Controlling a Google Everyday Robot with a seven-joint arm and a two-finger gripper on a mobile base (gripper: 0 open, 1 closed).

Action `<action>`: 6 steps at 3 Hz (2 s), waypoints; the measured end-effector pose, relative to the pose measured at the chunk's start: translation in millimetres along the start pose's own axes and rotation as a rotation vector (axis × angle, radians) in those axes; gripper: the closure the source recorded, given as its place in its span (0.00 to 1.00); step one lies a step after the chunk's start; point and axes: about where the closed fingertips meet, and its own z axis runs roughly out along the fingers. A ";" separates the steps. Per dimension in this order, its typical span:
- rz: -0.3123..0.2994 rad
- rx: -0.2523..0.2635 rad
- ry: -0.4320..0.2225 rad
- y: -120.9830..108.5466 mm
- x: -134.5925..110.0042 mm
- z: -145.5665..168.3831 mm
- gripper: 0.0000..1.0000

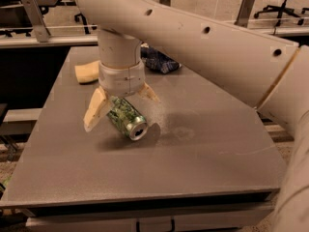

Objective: Place green can upright

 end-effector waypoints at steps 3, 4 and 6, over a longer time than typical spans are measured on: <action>-0.037 -0.032 -0.022 8.9 -3.4 4.0 0.42; -0.012 -0.005 -0.011 3.7 -4.0 -6.0 0.73; 0.038 0.125 0.016 -22.0 -0.1 -32.2 1.00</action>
Offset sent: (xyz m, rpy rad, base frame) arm -0.0197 -0.0406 -0.0037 -0.1610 0.1100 0.0739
